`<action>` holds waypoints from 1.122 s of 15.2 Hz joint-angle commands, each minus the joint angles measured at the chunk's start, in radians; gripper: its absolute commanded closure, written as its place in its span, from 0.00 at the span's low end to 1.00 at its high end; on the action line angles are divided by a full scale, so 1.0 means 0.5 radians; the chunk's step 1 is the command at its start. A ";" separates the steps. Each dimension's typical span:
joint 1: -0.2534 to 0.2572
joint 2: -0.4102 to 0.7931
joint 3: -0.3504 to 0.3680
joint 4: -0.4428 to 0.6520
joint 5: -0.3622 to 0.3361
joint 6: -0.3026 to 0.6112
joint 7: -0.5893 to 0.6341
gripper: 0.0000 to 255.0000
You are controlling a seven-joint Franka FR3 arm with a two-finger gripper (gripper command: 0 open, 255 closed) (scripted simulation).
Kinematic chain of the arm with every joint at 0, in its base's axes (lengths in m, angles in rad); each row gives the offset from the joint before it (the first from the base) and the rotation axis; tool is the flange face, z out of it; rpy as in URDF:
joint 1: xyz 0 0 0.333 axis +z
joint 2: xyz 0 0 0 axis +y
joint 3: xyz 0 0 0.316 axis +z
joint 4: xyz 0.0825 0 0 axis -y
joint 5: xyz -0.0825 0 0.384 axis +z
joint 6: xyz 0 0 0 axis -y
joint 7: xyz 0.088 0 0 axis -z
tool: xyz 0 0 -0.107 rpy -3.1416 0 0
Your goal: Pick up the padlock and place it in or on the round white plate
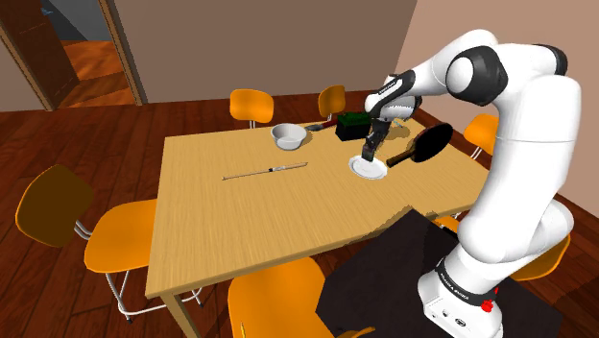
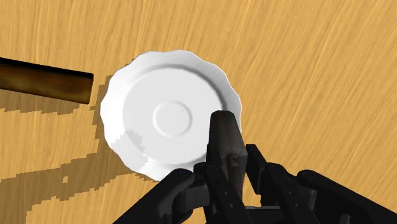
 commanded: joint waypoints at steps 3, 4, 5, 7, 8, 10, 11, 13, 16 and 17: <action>-0.142 0.147 -0.014 0.276 0.042 -0.133 -0.161 1.00; -0.174 0.185 -0.016 0.349 0.051 -0.170 -0.193 1.00; -0.177 0.202 -0.012 0.346 0.055 -0.150 -0.196 1.00; -0.181 0.235 -0.006 0.340 0.065 -0.111 -0.202 1.00; -0.184 0.253 -0.002 0.338 0.069 -0.092 -0.205 1.00; -0.188 0.288 0.004 0.335 0.078 -0.054 -0.210 1.00; -0.191 0.306 0.008 0.335 0.083 -0.036 -0.213 1.00; -0.196 0.343 0.015 0.334 0.092 0.001 -0.219 1.00; -0.204 0.400 0.026 0.337 0.106 0.054 -0.227 1.00; -0.207 0.419 0.030 0.339 0.111 0.072 -0.230 1.00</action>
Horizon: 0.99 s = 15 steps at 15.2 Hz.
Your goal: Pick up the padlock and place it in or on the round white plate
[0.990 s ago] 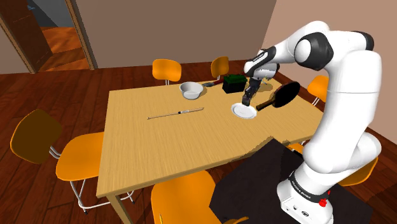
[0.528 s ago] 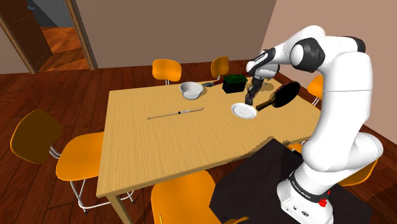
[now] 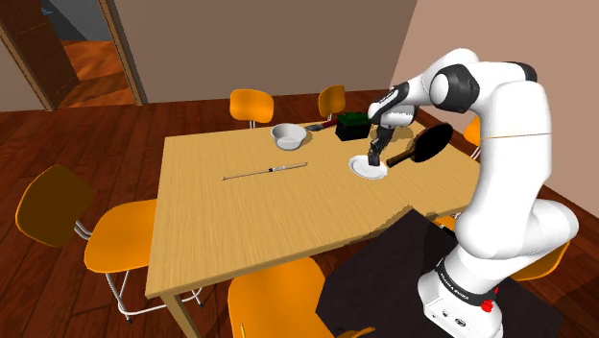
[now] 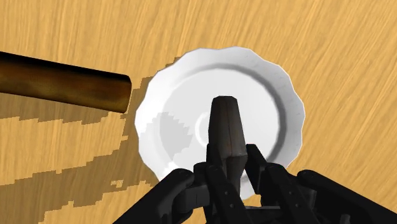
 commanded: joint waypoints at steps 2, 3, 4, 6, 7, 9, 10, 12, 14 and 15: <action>-0.009 0.055 0.011 0.005 0.013 0.051 -0.010 1.00; -0.012 0.075 0.015 0.008 0.017 0.068 -0.013 1.00; -0.015 0.095 0.019 0.012 0.022 0.085 -0.015 1.00; -0.019 0.117 0.023 0.016 0.026 0.102 -0.018 1.00; -0.018 0.117 0.023 0.016 0.026 0.102 -0.018 1.00; -0.018 0.117 0.023 0.016 0.026 0.102 -0.018 1.00; -0.018 0.117 0.023 0.016 0.026 0.102 -0.018 1.00; -0.018 0.117 0.023 0.016 0.026 0.102 -0.018 1.00; -0.019 0.117 0.023 0.017 0.027 0.102 -0.019 0.00; -0.020 0.118 0.023 0.017 0.027 0.102 -0.019 0.00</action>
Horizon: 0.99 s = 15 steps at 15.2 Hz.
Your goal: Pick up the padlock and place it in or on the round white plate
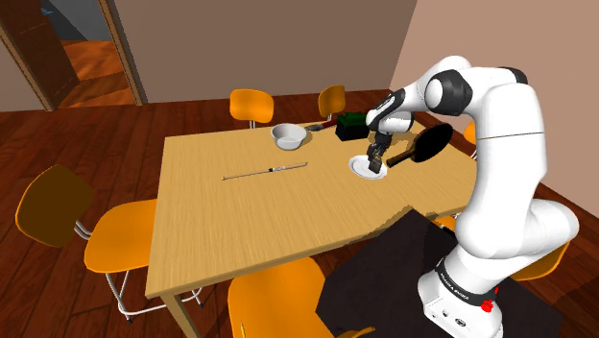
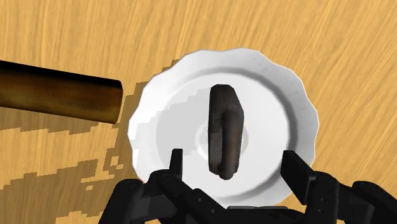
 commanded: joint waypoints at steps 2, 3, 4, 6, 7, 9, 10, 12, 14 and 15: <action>0.000 0.001 0.000 -0.001 0.000 0.001 0.000 0.00; 0.001 0.000 0.000 -0.001 0.000 0.000 0.001 0.00; 0.009 -0.055 -0.011 -0.017 -0.011 -0.039 0.007 0.00; 0.026 -0.160 -0.031 -0.040 -0.033 -0.120 0.021 0.00; 0.032 -0.200 -0.039 -0.046 -0.043 -0.153 0.027 0.00; 0.031 -0.200 -0.038 -0.047 -0.043 -0.153 0.027 0.00; 0.031 -0.200 -0.038 -0.046 -0.043 -0.153 0.027 0.00; 0.031 -0.200 -0.038 -0.046 -0.043 -0.153 0.027 0.00; 0.031 -0.200 -0.038 -0.046 -0.043 -0.153 0.027 0.00; 0.031 -0.200 -0.038 -0.046 -0.043 -0.153 0.027 0.00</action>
